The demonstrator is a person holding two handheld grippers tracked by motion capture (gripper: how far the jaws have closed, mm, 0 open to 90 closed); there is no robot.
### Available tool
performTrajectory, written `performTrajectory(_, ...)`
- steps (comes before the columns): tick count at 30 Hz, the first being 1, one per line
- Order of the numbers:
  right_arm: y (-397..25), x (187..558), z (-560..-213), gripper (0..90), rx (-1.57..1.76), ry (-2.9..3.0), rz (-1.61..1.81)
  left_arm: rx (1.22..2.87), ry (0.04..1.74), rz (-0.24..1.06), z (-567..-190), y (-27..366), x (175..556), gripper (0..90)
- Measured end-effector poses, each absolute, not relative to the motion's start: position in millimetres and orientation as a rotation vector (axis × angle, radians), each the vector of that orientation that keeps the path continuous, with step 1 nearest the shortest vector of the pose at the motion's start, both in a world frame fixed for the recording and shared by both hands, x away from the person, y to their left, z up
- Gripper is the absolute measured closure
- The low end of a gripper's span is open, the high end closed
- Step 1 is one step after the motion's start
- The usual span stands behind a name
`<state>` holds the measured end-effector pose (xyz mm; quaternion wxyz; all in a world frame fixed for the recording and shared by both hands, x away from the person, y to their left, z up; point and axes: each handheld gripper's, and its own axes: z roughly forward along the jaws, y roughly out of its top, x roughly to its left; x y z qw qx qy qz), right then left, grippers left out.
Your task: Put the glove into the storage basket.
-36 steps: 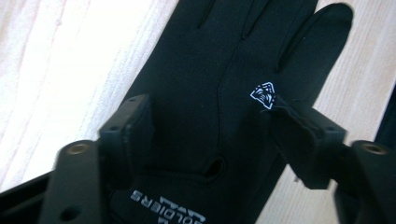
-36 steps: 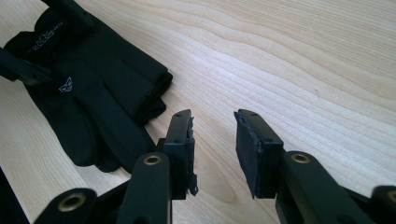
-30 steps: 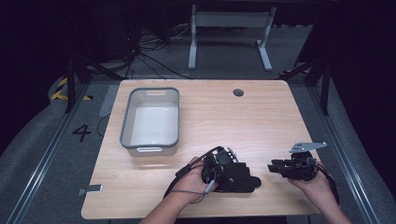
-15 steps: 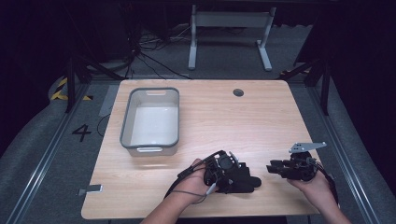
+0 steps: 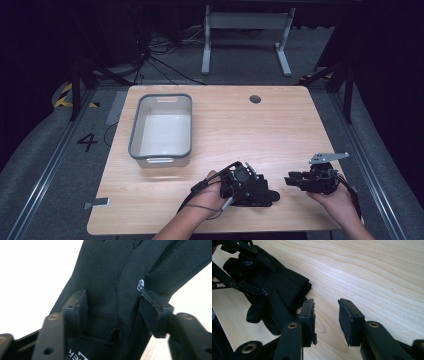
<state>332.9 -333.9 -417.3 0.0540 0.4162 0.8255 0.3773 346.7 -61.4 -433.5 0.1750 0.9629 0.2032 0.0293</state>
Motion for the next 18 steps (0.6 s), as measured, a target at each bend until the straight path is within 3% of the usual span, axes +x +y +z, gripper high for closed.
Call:
performTrajectory(3,-334,333,-418,65.6,1.265,2.508,1.146,2.741,0.562,0.088,-432,-64,343,56.8)
performTrajectory(7,-334,333,-418,65.7,1.267,2.507,1.146,2.731,0.597,0.086,-431,-64,343,63.6)
performTrajectory(18,-338,334,-421,66.1,1.281,2.502,1.142,2.694,0.670,-0.009,-421,-57,349,66.8)
